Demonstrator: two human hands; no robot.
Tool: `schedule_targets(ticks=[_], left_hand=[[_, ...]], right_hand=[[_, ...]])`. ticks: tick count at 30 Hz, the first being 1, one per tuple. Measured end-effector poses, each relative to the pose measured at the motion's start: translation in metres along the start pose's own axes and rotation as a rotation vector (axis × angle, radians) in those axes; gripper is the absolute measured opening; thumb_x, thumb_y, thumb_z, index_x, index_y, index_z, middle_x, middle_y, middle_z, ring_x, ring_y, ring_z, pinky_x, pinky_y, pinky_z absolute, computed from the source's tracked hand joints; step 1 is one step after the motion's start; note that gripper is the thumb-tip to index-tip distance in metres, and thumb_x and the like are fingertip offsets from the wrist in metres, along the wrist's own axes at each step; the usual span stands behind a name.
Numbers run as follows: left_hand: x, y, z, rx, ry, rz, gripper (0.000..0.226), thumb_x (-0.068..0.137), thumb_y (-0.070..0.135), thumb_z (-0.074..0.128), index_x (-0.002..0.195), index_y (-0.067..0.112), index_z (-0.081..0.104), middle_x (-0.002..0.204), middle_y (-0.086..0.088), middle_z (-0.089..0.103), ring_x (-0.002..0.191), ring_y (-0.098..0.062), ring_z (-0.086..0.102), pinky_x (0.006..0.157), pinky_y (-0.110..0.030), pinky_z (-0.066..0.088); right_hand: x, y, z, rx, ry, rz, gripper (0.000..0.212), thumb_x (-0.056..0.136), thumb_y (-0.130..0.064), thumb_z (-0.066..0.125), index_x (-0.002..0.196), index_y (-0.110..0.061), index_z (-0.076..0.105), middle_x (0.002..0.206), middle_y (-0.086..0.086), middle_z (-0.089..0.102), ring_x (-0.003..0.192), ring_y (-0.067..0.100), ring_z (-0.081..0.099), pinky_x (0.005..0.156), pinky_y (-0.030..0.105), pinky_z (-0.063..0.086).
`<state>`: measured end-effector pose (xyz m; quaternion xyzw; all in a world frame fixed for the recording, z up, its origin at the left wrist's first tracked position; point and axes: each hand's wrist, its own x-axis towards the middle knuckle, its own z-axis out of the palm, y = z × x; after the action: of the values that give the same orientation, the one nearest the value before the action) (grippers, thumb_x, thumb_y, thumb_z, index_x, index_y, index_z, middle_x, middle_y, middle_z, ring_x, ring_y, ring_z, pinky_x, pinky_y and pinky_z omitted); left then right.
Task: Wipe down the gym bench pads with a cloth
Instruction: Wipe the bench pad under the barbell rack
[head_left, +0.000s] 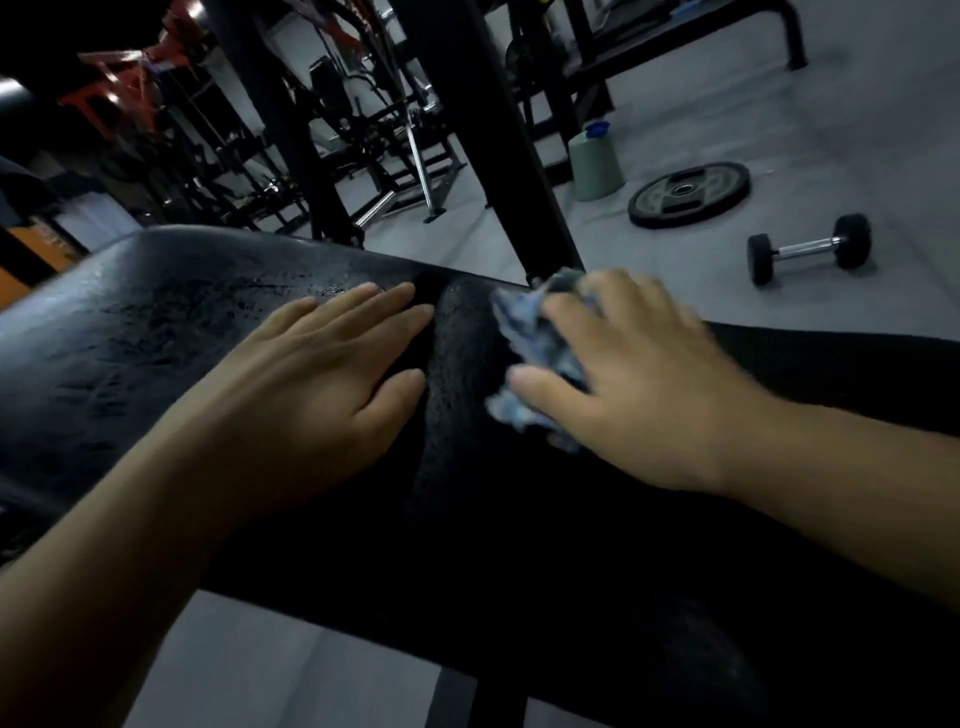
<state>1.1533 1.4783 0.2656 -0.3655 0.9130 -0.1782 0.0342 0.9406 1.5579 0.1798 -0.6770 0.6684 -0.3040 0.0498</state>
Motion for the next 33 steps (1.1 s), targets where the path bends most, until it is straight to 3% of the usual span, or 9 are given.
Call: schedule_targets(ticks=[5,8,11,14,17,20,26,31,33], left_hand=[[-0.001,0.001,-0.008,-0.034,-0.022,-0.004,0.076,0.086,0.068,0.011,0.156,0.041,0.026,0.164,0.017,0.017,0.151,-0.001,0.009,0.119,-0.027,0.009],[-0.002,0.001,-0.009,-0.023,-0.081,-0.003,0.080,0.084,0.070,0.007,0.157,0.040,0.017,0.166,0.017,0.007,0.151,0.000,-0.001,0.121,-0.028,0.002],[-0.001,0.005,-0.015,-0.037,-0.177,-0.052,0.087,0.077,0.073,0.003,0.158,0.041,0.006,0.166,0.017,-0.004,0.149,0.002,-0.011,0.120,-0.029,-0.007],[0.008,0.033,-0.016,-0.013,-0.235,-0.201,0.081,0.087,0.067,0.012,0.159,0.033,0.001,0.167,0.009,-0.009,0.152,-0.008,-0.012,0.123,-0.034,-0.005],[0.012,0.074,-0.008,-0.031,-0.201,-0.215,0.071,0.091,0.052,0.010,0.160,0.033,0.004,0.167,0.009,-0.008,0.153,-0.011,-0.010,0.125,-0.042,-0.002],[0.005,0.088,-0.004,0.006,-0.157,-0.173,0.066,0.095,0.047,0.008,0.160,0.032,0.004,0.167,0.012,-0.007,0.153,-0.007,-0.008,0.124,-0.038,-0.004],[0.007,0.098,0.001,0.020,-0.156,-0.238,0.058,0.105,0.045,0.015,0.160,0.031,0.002,0.167,0.012,-0.007,0.152,-0.007,-0.009,0.124,-0.038,-0.005],[0.005,0.105,-0.002,0.027,-0.134,-0.280,0.073,0.088,0.051,0.007,0.159,0.033,0.007,0.167,0.014,-0.001,0.152,-0.005,-0.005,0.124,-0.036,-0.002],[0.006,0.109,-0.003,0.036,-0.134,-0.288,0.073,0.089,0.053,0.006,0.159,0.034,0.007,0.167,0.014,-0.001,0.152,-0.004,-0.005,0.125,-0.037,-0.002]], right_hand=[[-0.041,-0.029,0.011,0.051,-0.152,-0.251,0.069,0.094,-0.070,0.018,0.155,-0.041,0.001,0.164,-0.013,-0.017,0.148,0.008,-0.022,0.121,0.042,-0.011],[-0.084,0.007,-0.002,0.116,-0.105,-0.353,0.067,0.090,-0.072,0.027,0.152,-0.046,0.023,0.162,-0.022,0.014,0.149,0.002,0.007,0.120,0.036,0.007],[-0.048,0.038,-0.008,0.165,0.045,-0.107,0.044,0.087,-0.065,0.036,0.112,-0.031,0.050,0.112,-0.010,0.045,0.110,0.016,0.044,0.093,0.041,0.041],[-0.006,0.018,0.005,0.086,0.072,0.033,0.046,0.082,-0.060,0.023,0.108,-0.028,0.044,0.114,-0.002,0.043,0.115,0.027,0.042,0.097,0.044,0.035],[-0.047,-0.002,0.006,0.200,-0.011,-0.218,0.052,0.088,-0.051,0.034,0.132,-0.026,0.043,0.142,-0.007,0.044,0.137,0.014,0.033,0.117,0.035,0.017],[-0.092,0.040,-0.011,0.171,-0.084,-0.402,0.063,0.091,-0.059,0.037,0.146,-0.028,0.040,0.150,-0.012,0.039,0.140,0.007,0.031,0.117,0.029,0.022],[-0.019,0.062,-0.004,-0.061,-0.154,-0.049,0.077,0.095,-0.069,0.017,0.159,-0.028,0.009,0.167,-0.002,-0.003,0.153,0.018,-0.004,0.123,0.047,0.005],[-0.120,0.065,-0.017,0.014,-0.209,-0.513,0.074,0.093,-0.069,0.017,0.158,-0.037,0.004,0.164,-0.015,-0.013,0.149,0.005,-0.018,0.120,0.032,-0.013],[-0.133,0.094,-0.027,0.032,-0.274,-0.510,0.076,0.087,-0.079,0.013,0.155,-0.047,0.002,0.162,-0.018,-0.016,0.147,-0.001,-0.021,0.118,0.026,-0.015]])
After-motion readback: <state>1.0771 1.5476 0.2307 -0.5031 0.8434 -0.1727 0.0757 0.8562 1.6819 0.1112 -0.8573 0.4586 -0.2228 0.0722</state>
